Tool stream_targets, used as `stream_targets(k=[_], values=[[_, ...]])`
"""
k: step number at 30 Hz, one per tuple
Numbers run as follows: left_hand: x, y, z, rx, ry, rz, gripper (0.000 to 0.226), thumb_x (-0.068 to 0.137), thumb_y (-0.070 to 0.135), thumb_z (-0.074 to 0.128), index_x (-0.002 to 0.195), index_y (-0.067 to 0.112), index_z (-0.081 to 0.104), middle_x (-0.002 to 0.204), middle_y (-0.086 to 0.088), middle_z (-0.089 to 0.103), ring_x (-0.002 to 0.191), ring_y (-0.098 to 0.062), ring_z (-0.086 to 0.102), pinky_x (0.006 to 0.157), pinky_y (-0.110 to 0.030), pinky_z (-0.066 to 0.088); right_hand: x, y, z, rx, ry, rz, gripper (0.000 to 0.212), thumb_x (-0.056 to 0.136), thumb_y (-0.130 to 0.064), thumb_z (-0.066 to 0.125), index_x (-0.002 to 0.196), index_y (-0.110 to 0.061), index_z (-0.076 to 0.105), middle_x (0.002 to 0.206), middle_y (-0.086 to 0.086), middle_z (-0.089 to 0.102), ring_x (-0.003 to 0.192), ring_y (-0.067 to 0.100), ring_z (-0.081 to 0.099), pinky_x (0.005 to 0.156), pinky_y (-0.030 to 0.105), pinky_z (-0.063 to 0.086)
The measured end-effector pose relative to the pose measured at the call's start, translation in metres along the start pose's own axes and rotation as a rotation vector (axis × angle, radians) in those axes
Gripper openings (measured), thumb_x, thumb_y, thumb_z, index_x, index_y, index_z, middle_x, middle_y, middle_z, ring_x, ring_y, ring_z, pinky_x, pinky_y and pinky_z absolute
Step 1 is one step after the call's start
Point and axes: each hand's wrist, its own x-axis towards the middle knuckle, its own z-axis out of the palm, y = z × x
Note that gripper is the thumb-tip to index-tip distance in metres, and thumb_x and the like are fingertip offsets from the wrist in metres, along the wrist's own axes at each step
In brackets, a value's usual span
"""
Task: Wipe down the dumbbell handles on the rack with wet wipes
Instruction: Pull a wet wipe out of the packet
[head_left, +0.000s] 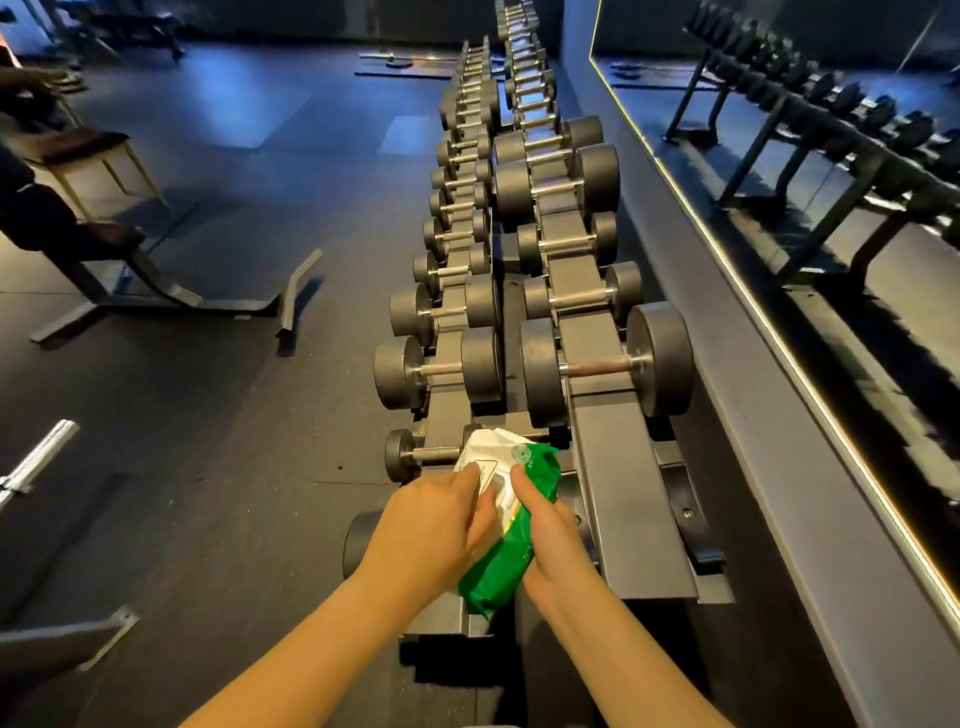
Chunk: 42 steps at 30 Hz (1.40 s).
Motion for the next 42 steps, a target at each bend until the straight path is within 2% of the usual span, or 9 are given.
stream_targets(k=[3,7,10,13,18,23,33,39,42], values=[[0.008,-0.003,-0.008,-0.261,0.046,-0.165,0.047,0.102,0.046,0.033,0.08,0.015,0.06,0.062,0.002,0.058,0.053,-0.01,0.048,0.054,-0.035,0.04,0.003,-0.009,-0.001,0.022,-0.003,-0.012,0.049,0.084,-0.037,0.077,0.125,-0.012,0.069,0.111,0.014,0.076,0.105,0.036,0.072,0.097,0.055,0.055],[0.016,-0.026,-0.017,-0.65,0.085,-0.508,0.035,0.103,0.024,0.053,0.075,0.004,0.062,0.065,-0.013,0.055,0.058,-0.01,0.042,0.059,-0.033,0.035,0.006,-0.023,-0.015,0.075,-0.105,0.015,0.043,0.088,-0.032,0.071,0.125,-0.01,0.07,0.117,0.017,0.074,0.108,0.037,0.071,0.101,0.056,0.052],[0.002,-0.038,-0.019,-0.372,-0.115,-0.452,0.01,0.096,0.04,0.066,0.106,0.038,0.066,0.089,0.018,0.068,0.077,-0.002,0.062,0.07,-0.02,0.05,0.002,-0.032,-0.024,0.044,-0.132,-0.001,0.046,0.085,-0.03,0.075,0.124,-0.008,0.069,0.118,0.019,0.073,0.11,0.039,0.07,0.103,0.059,0.05],[-0.012,-0.032,-0.02,-0.174,-0.082,-0.273,0.04,0.091,0.041,0.073,0.128,0.04,0.057,0.109,0.026,0.054,0.095,0.0,0.057,0.081,-0.017,0.049,-0.004,-0.037,-0.024,-0.028,-0.12,-0.057,0.037,0.088,-0.026,0.075,0.121,-0.008,0.069,0.111,0.016,0.076,0.103,0.035,0.073,0.093,0.051,0.057],[-0.009,0.0,-0.036,-0.422,0.03,-0.038,0.023,0.092,0.024,0.072,0.114,0.03,0.069,0.109,0.022,0.056,0.101,-0.005,0.06,0.076,-0.015,0.049,-0.012,-0.033,-0.017,-0.135,-0.114,-0.143,0.031,0.093,-0.025,0.072,0.118,-0.008,0.071,0.107,0.016,0.076,0.102,0.036,0.073,0.097,0.056,0.055],[0.002,0.013,-0.037,-0.295,-0.117,-0.084,0.023,0.091,0.034,0.071,0.112,0.033,0.065,0.101,0.02,0.055,0.095,-0.002,0.052,0.086,-0.022,0.046,-0.017,-0.028,-0.01,-0.197,-0.128,-0.196,0.03,0.093,-0.026,0.073,0.117,-0.009,0.072,0.106,0.016,0.076,0.101,0.036,0.073,0.095,0.055,0.056],[0.005,0.016,-0.039,-0.522,-0.155,-0.299,0.018,0.089,0.015,0.074,0.081,0.03,0.067,0.084,0.014,0.063,0.081,-0.005,0.057,0.071,-0.018,0.043,-0.023,-0.031,-0.007,-0.212,-0.087,-0.236,0.025,0.093,-0.027,0.072,0.115,-0.014,0.072,0.105,0.012,0.077,0.101,0.034,0.073,0.096,0.057,0.055],[-0.008,0.014,-0.042,-0.737,-0.094,-0.182,0.022,0.086,0.003,0.076,0.082,0.023,0.07,0.095,0.009,0.069,0.095,-0.016,0.062,0.077,-0.015,0.043,-0.031,-0.042,-0.012,-0.074,-0.038,-0.216,0.028,0.093,-0.026,0.072,0.113,-0.007,0.071,0.101,0.015,0.078,0.092,0.032,0.075,0.083,0.046,0.061],[-0.016,0.012,-0.043,-0.727,-0.054,-0.102,0.01,0.086,0.017,0.079,0.085,0.025,0.074,0.1,0.009,0.071,0.099,-0.02,0.064,0.081,-0.023,0.048,-0.037,-0.048,-0.012,-0.036,-0.051,-0.254,0.027,0.093,-0.025,0.07,0.113,-0.007,0.071,0.102,0.015,0.077,0.091,0.03,0.075,0.08,0.042,0.061]])
